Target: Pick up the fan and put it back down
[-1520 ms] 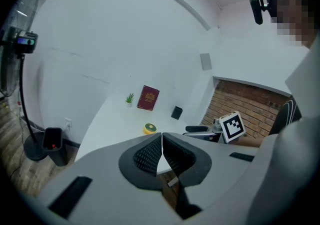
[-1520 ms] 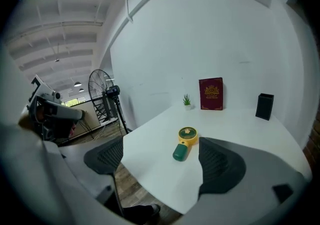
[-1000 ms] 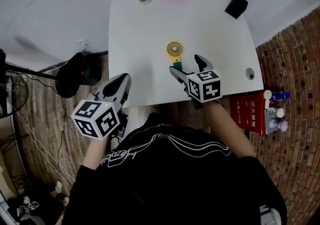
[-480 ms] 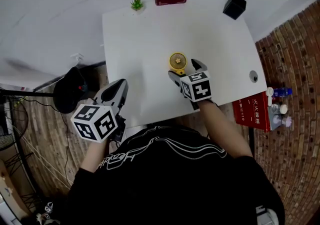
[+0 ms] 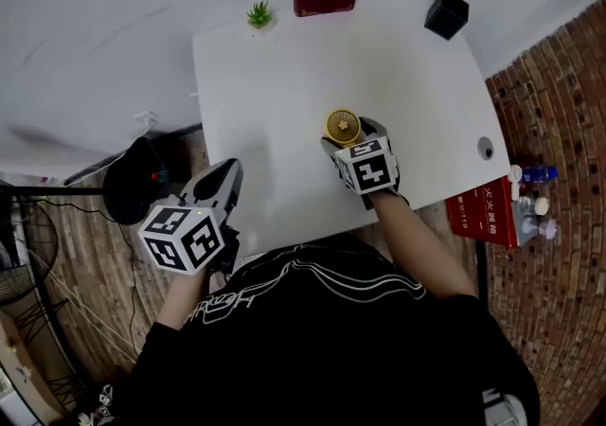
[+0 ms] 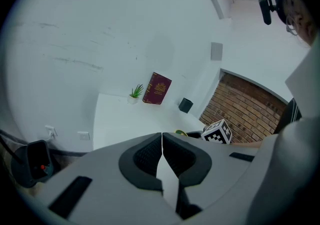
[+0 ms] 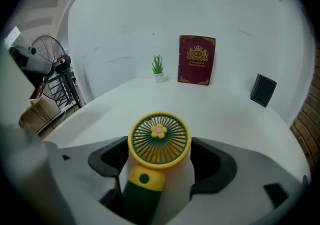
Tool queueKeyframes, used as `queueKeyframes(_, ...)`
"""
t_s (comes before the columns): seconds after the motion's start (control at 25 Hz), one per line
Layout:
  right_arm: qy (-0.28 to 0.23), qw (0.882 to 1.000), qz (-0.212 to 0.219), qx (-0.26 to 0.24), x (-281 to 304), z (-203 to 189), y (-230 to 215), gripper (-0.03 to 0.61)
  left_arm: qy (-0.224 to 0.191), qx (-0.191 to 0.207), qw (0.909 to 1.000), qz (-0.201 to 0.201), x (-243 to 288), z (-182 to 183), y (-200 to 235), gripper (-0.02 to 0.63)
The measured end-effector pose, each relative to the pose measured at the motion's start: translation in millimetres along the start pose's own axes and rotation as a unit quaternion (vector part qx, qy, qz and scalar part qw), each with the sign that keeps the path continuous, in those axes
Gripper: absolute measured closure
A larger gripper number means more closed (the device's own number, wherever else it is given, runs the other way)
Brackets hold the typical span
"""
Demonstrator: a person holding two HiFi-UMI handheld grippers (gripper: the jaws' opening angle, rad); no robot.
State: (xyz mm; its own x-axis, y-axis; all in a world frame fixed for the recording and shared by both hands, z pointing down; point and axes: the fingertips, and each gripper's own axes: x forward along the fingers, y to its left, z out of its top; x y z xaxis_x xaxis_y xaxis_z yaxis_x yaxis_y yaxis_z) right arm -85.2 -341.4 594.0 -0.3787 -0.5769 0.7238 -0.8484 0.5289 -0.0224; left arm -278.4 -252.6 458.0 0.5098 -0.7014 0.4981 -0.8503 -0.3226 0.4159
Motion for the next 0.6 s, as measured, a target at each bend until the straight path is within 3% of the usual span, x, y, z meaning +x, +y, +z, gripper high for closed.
queueKeyframes(0.6, -0.011, 1.000, 0.000, 0.009, -2.8, 2.5, -0.6, 0.204, 0.005, 0.000, 1.0000, -0.002, 3.9, -4.2, 1.6, 0.580)
